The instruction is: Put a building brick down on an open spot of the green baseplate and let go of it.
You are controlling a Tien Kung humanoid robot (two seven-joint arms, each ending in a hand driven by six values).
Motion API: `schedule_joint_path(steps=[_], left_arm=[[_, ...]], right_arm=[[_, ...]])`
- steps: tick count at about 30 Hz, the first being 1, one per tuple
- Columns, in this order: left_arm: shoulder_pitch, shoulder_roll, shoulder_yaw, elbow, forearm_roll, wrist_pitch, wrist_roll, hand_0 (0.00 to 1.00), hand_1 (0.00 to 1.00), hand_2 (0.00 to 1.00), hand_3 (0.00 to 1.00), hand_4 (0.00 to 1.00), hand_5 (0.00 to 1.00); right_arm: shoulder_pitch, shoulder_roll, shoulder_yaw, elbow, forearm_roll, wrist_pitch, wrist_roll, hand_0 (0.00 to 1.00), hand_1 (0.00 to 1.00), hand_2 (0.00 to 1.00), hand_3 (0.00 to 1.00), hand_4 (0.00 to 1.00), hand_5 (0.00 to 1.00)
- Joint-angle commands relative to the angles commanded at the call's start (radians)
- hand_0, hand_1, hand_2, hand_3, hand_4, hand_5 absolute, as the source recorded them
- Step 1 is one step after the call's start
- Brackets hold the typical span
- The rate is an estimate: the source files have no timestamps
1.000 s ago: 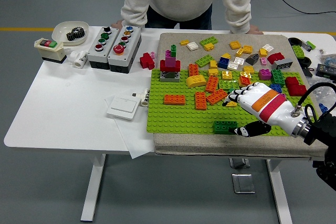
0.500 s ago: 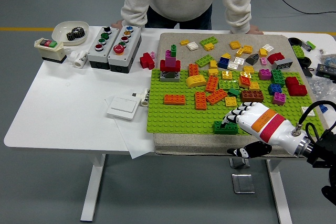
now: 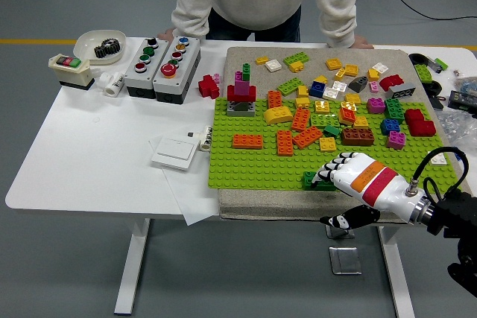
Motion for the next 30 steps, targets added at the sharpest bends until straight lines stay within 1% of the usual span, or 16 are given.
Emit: schedule_joint_path(steps=[6, 18, 30], left_arm=[[-0.001, 0.0, 0.001, 0.0, -0.002, 0.0, 0.0, 0.747, 0.763, 0.795, 0.691, 0.788, 0.748], [-0.007, 0.0, 0.011, -0.001, -0.016, 0.001, -0.005, 0.747, 0.763, 0.795, 0.69, 0.788, 0.747], [-0.01, -0.001, 0.015, -0.001, -0.023, 0.002, -0.008, 0.748, 0.76, 0.793, 0.69, 0.787, 0.744]], right_arm=[[0.012, 0.013, -0.007, -0.026, -0.007, 0.003, -0.001, 0.713, 0.673, 0.723, 0.642, 0.844, 0.461], [0.026, 0.021, -0.021, -0.058, -0.012, 0.008, -0.001, 0.716, 0.674, 0.723, 0.637, 0.84, 0.459], [0.03, 0.025, -0.033, -0.073, -0.017, 0.013, -0.002, 0.716, 0.668, 0.722, 0.634, 0.839, 0.459]])
